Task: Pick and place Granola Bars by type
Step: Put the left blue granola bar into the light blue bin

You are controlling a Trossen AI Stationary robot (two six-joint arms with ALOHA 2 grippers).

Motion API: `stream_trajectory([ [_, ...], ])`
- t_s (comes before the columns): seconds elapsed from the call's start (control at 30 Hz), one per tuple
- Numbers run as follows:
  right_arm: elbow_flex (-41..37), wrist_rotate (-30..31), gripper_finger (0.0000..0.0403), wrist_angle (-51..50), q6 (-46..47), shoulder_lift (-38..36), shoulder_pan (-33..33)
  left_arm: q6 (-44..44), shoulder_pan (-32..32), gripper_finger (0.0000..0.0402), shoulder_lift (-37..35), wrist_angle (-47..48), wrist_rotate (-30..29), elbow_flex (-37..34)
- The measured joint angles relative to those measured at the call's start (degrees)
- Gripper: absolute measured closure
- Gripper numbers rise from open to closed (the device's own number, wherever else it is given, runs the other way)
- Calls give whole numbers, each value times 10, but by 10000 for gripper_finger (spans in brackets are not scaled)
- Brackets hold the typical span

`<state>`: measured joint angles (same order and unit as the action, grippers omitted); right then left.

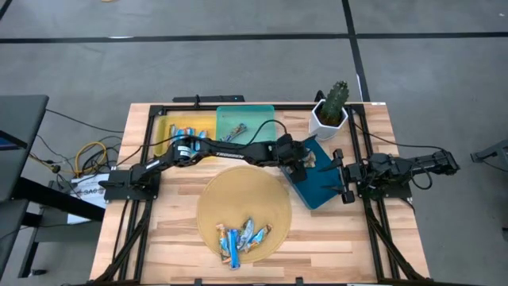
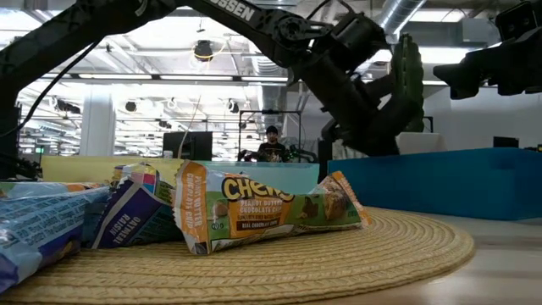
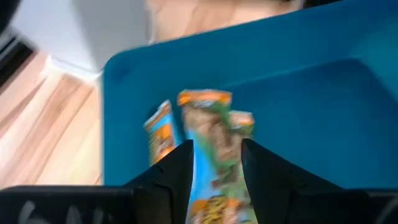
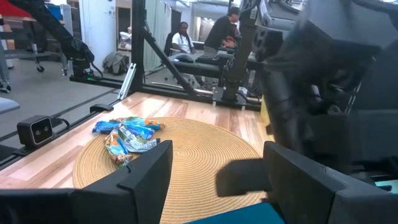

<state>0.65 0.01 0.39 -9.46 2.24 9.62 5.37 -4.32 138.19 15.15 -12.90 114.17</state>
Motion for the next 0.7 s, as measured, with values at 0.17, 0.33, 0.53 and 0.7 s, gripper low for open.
stream_trajectory([
  [0.17, 0, 0, 159, 0, 0, 0, 0, -61, 21, 274, -15, -3, 11, 0],
  [0.33, 0, 0, 159, 0, 0, 0, 0, -155, 60, 275, -38, 33, 16, -1],
  [0.53, 0, 0, 159, 0, 0, 0, 0, -265, 113, 275, -63, 126, 18, 0],
  [0.7, 0, 0, 159, 0, 0, 0, 0, -347, 156, 275, -78, 246, 25, 0],
])
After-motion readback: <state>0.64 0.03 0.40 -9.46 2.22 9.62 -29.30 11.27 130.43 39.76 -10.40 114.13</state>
